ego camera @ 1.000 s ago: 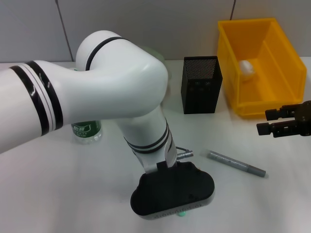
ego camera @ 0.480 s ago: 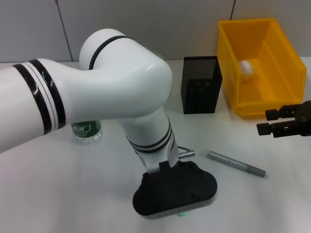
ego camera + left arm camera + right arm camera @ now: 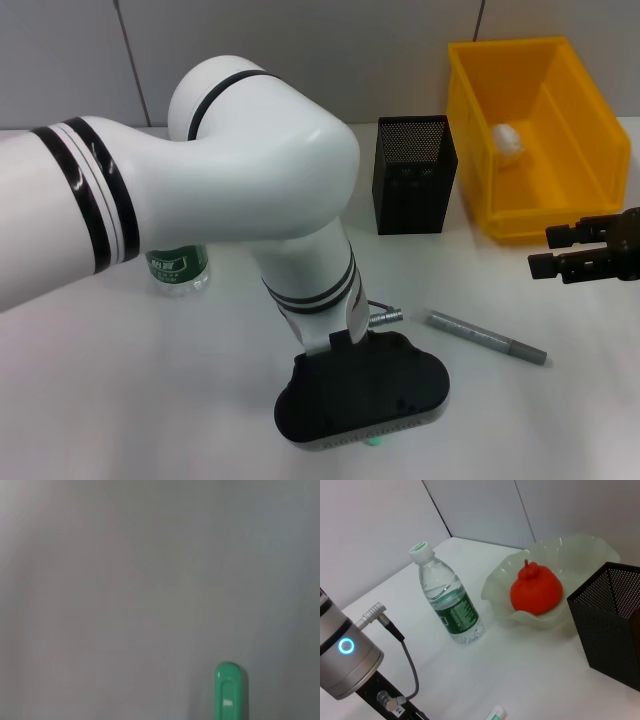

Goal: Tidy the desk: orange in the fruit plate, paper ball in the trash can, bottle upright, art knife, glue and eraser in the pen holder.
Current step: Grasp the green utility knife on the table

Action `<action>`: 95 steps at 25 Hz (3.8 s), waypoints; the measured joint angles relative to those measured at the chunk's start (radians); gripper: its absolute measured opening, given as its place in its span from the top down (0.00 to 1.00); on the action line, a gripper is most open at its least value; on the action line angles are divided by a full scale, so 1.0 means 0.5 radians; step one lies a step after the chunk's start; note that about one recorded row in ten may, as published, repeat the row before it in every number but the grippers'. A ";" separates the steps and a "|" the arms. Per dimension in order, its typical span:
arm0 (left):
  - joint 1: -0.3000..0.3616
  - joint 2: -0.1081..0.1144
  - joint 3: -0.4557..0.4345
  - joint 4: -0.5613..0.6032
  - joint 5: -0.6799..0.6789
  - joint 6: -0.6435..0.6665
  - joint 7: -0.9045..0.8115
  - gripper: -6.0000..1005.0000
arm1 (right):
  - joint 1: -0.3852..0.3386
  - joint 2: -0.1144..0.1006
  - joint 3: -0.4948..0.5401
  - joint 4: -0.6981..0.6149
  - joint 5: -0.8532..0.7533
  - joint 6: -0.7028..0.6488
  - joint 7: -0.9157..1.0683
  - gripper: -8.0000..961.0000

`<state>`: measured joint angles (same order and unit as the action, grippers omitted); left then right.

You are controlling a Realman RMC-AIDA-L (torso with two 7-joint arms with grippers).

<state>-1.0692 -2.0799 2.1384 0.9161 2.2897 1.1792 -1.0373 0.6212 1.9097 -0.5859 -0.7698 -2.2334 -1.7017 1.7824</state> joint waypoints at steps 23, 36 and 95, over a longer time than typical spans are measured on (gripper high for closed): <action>-0.038 0.000 0.034 -0.008 -0.045 0.007 -0.026 0.66 | 0.006 0.000 0.000 0.006 0.000 -0.012 0.000 0.19; -0.068 0.000 0.034 0.011 -0.042 0.030 -0.051 0.68 | -0.004 -0.004 0.000 0.006 -0.001 -0.017 0.000 0.19; -0.076 0.000 0.067 -0.064 -0.085 -0.021 -0.054 0.73 | 0.022 -0.003 -0.049 0.004 -0.006 -0.016 0.001 0.19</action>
<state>-1.1073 -2.0800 2.1718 0.8841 2.2471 1.1688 -1.0641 0.6320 1.9082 -0.6105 -0.7679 -2.2364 -1.7096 1.7827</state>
